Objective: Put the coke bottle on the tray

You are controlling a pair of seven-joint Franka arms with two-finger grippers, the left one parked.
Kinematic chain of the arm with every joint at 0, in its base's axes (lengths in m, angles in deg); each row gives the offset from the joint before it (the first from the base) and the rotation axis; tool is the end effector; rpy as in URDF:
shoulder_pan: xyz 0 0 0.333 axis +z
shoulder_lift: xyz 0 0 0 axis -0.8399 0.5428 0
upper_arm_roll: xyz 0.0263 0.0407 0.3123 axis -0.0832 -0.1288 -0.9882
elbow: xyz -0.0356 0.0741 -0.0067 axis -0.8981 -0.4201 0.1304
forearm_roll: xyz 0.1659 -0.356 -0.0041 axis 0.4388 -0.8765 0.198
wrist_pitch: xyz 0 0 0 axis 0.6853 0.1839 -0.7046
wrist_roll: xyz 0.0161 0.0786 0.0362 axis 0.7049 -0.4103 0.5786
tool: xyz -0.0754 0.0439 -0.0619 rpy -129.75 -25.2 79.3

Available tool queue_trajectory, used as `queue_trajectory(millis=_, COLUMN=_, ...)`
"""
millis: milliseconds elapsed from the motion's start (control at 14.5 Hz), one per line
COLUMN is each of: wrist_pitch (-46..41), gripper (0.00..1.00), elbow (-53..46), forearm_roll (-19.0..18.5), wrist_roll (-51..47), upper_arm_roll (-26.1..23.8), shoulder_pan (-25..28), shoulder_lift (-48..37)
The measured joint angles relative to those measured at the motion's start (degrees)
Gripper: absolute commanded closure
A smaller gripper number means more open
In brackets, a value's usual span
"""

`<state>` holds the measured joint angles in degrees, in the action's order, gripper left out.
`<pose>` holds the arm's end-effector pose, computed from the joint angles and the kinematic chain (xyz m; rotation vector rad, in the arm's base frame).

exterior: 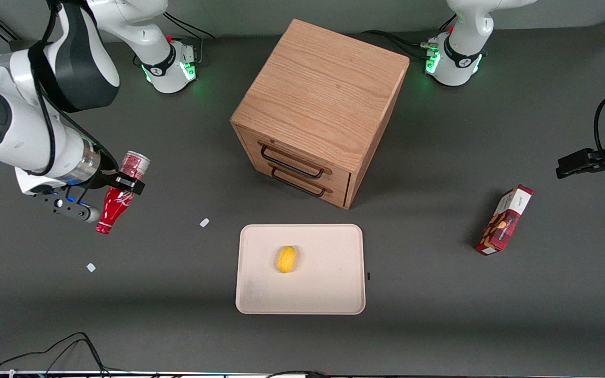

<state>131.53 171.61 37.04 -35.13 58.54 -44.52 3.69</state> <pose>0.6005 0.1290 0.5136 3.0078 -0.5692 -0.1794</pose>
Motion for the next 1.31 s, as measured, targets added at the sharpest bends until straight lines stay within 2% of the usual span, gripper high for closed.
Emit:
queue_trajectory(millis=344, wrist_pitch=-3.3, gripper=1.00, elbow=-18.0, forearm_roll=1.0, wrist_roll=0.5, upper_arm_roll=-0.6, shoulder_pan=2.1, shoulder_lift=16.5)
queue_trajectory(millis=619, wrist_pitch=1.7, gripper=1.00, elbow=-29.4, forearm_roll=1.0, wrist_roll=0.5, upper_arm_roll=-0.7, shoulder_pan=6.8, shoulder_lift=30.7)
queue_trajectory(millis=894, wrist_pitch=11.2, gripper=1.00, elbow=-31.8, forearm_roll=1.0, wrist_roll=0.7, upper_arm_roll=-0.6, shoulder_pan=9.9, shoulder_lift=38.1)
queue_trajectory(millis=1307, wrist_pitch=18.5, gripper=1.00, elbow=-32.5, forearm_roll=1.0, wrist_roll=3.7, upper_arm_roll=-0.4, shoulder_pan=12.4, shoulder_lift=43.9)
